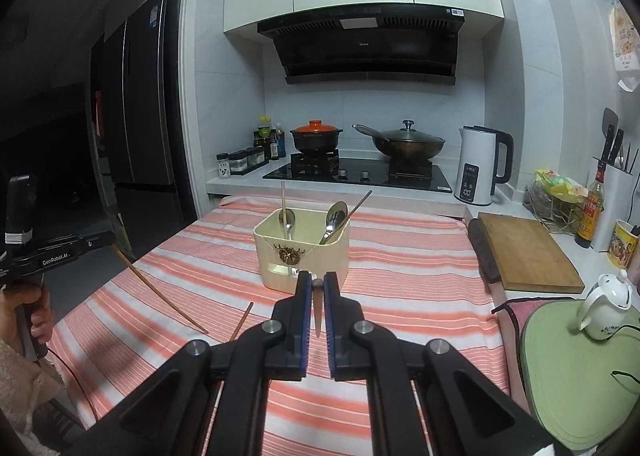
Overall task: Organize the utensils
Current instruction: 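Carry the chopsticks above the cream box and lower them in with both grippers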
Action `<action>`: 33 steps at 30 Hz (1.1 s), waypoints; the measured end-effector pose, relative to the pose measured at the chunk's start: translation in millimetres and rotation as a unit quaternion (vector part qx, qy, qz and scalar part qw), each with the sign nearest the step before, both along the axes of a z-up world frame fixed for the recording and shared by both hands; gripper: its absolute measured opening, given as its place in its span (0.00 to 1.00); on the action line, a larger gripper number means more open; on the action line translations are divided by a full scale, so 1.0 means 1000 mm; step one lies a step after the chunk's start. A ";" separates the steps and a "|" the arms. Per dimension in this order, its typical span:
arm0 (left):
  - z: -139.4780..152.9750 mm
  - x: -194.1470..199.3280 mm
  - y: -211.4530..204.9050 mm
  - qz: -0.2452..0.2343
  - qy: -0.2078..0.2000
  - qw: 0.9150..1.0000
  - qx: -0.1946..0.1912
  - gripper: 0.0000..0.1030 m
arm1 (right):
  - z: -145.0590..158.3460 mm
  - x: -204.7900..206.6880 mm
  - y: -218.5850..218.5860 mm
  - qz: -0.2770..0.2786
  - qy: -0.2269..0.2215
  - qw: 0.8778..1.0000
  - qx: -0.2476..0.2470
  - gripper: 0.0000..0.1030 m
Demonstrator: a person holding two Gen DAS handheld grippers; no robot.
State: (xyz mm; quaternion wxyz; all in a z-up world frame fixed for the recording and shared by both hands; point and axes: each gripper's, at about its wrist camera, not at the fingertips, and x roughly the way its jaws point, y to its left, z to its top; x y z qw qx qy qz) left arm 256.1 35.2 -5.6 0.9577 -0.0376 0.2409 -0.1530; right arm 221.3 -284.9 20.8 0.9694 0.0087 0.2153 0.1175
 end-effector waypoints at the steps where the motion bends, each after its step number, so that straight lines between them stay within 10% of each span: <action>1: 0.002 0.001 0.000 -0.001 -0.001 1.000 -0.001 0.04 | 0.001 0.001 0.000 0.001 0.000 1.000 0.001 0.06; 33: 0.115 0.101 -0.035 0.011 -0.130 0.989 -0.069 0.04 | 0.076 0.080 0.033 0.027 -0.073 0.997 0.006 0.06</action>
